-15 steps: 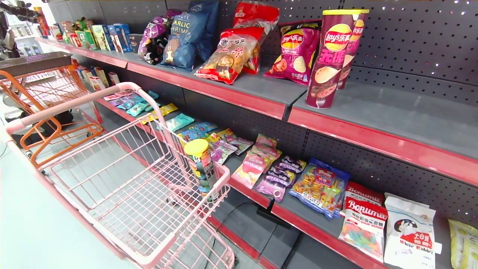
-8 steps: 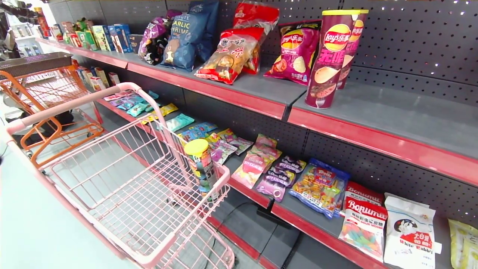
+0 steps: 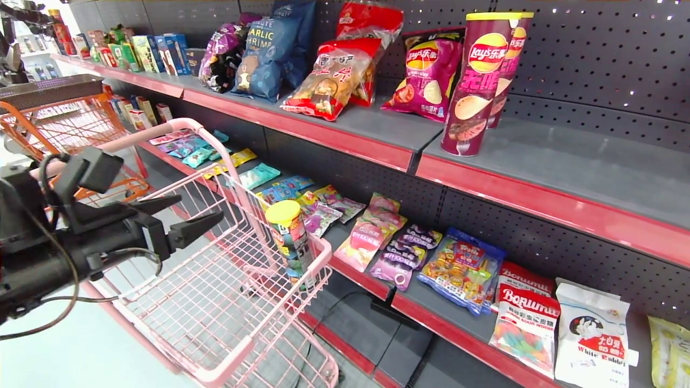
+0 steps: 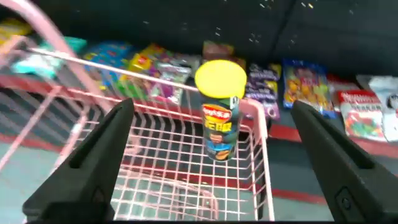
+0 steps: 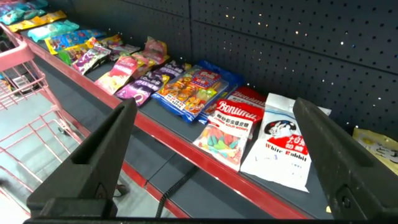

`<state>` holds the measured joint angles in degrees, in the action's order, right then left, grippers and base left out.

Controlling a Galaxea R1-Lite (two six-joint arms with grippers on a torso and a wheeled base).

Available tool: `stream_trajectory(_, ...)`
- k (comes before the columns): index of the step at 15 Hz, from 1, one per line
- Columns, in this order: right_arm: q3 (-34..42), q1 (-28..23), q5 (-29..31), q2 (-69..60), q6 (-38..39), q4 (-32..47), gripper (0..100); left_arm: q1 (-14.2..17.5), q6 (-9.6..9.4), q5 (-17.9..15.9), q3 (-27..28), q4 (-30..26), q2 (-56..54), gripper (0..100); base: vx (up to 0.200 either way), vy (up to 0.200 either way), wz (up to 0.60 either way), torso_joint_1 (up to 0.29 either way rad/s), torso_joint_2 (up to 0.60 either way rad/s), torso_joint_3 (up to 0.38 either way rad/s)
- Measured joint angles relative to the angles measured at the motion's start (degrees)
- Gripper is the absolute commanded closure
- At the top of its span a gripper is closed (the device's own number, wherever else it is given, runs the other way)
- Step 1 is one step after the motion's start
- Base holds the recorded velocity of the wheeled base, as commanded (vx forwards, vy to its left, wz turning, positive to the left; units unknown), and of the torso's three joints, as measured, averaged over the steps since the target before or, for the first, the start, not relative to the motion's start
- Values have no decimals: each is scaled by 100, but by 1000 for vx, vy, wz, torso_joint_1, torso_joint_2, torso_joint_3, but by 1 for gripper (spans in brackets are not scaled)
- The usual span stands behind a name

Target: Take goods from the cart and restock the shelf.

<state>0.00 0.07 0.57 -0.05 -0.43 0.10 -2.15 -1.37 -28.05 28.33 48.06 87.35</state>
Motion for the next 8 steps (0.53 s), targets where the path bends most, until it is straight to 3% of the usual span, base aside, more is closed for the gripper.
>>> stream_trajectory(3,0,0,0,0,-1,0,0,-160,-52,-307,11,688,1036,0,0,0,0,0,0,0)
stream_trajectory(8,0,-5,-4,0,-4,0,0,-394,-52,-301,449,811,2000,0,0,0,0,0,0,0)
